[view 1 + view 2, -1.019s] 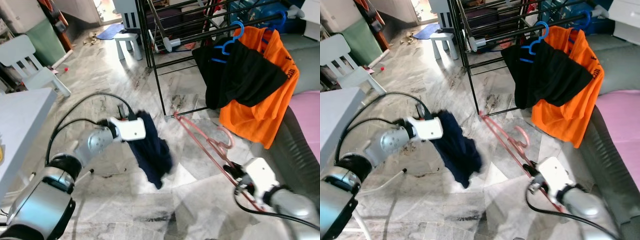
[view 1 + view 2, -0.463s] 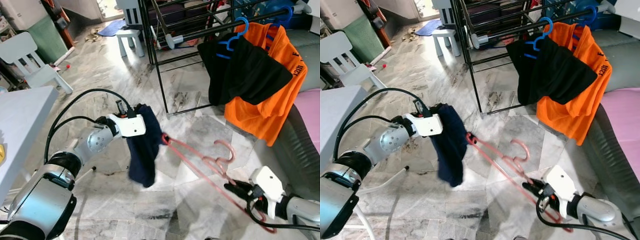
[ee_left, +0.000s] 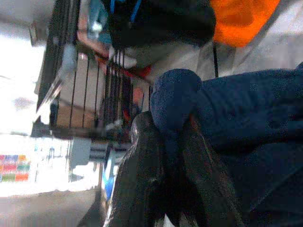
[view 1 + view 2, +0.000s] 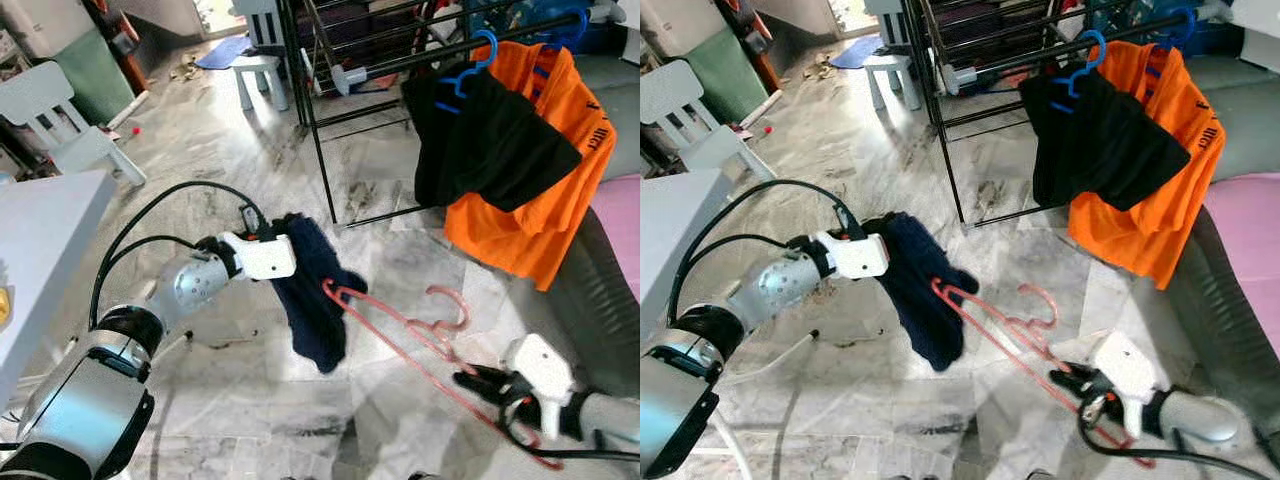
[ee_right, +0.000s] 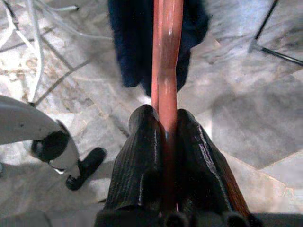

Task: Hang hanger

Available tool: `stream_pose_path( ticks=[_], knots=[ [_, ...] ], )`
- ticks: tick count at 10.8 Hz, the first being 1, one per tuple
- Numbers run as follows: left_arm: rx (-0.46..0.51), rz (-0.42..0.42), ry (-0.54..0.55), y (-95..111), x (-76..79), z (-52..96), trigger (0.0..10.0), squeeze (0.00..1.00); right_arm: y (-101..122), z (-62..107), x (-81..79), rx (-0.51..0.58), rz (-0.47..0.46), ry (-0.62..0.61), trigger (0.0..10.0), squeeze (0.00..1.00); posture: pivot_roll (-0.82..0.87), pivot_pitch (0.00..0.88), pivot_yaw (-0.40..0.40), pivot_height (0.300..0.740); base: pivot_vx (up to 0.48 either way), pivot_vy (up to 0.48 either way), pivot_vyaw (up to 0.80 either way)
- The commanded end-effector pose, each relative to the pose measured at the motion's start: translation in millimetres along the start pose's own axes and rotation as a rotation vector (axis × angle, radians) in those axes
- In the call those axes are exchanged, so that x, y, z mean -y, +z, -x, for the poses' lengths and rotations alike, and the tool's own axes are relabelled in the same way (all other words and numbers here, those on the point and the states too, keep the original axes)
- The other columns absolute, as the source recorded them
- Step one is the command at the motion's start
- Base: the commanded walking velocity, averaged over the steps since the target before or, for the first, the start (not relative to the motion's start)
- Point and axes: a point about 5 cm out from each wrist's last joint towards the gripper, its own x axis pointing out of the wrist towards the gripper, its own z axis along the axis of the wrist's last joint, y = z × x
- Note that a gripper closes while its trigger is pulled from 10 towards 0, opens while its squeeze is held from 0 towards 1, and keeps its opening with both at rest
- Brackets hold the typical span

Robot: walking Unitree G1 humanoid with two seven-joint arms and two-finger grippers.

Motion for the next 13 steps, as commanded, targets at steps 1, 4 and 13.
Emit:
stream_pose_path(
  ticks=[1, 4, 13],
  knots=[
    [-0.051, -0.012, -0.01, -10.4, 2.8, 7.1, 10.0, 0.0, 4.6, 1.6, 2.3, 0.015, 0.019, -0.006, 10.0, 0.0, -0.1, 0.12, 0.187, 0.74, 0.0, 0.0, 0.0],
    [-0.129, -0.093, -0.062, -21.0, 15.0, 12.3, 10.0, 0.0, 9.5, 14.8, 20.9, 0.001, 0.043, -0.067, 10.0, 0.0, -0.11, 0.12, 0.191, 0.74, 0.0, 0.0, 0.0],
    [0.05, -0.038, -0.104, 3.0, 28.3, 5.3, 10.0, 0.0, 25.3, 7.2, -2.7, 0.051, 0.015, 0.143, 10.0, 0.0, -0.1, 0.109, 0.194, 0.74, 0.0, 0.0, 0.0]
  ],
)
